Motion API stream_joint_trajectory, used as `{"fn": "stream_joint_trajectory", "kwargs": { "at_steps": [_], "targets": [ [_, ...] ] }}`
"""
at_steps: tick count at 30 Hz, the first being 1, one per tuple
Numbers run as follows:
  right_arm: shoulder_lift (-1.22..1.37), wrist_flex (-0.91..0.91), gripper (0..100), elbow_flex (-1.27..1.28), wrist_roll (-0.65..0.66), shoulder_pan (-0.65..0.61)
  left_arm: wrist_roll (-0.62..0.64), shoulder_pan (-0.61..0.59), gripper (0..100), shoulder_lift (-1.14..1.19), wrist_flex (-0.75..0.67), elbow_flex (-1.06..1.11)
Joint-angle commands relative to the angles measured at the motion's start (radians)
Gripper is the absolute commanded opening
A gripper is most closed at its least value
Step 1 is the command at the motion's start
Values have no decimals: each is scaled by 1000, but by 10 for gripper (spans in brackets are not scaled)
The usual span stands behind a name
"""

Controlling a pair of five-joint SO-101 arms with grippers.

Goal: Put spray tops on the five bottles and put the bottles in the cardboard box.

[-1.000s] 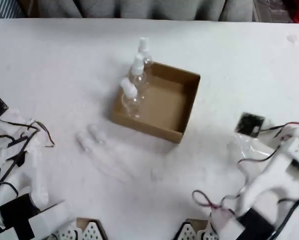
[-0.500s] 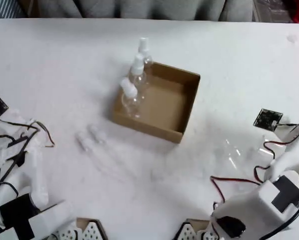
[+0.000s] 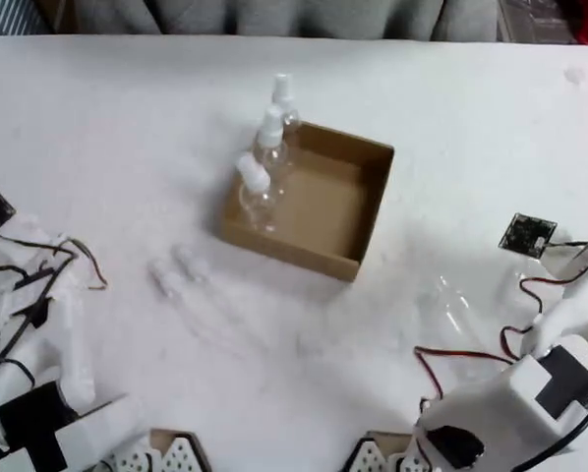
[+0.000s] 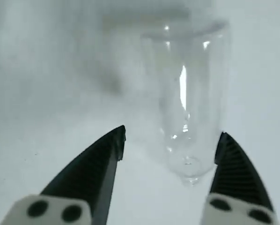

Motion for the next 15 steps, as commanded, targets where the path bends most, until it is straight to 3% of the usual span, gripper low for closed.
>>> {"fn": "stream_joint_trajectory", "kwargs": {
  "at_steps": [1, 10, 15],
  "targets": [
    [-101, -2, 197, -49, -149, 8, -14, 12, 24, 8, -25, -46],
    [-269, 73, 19, -49, -697, 41, -14, 12, 24, 8, -25, -46],
    [-297, 68, 18, -49, -1005, 142, -14, 12, 24, 8, -25, -46]
  ]
}}
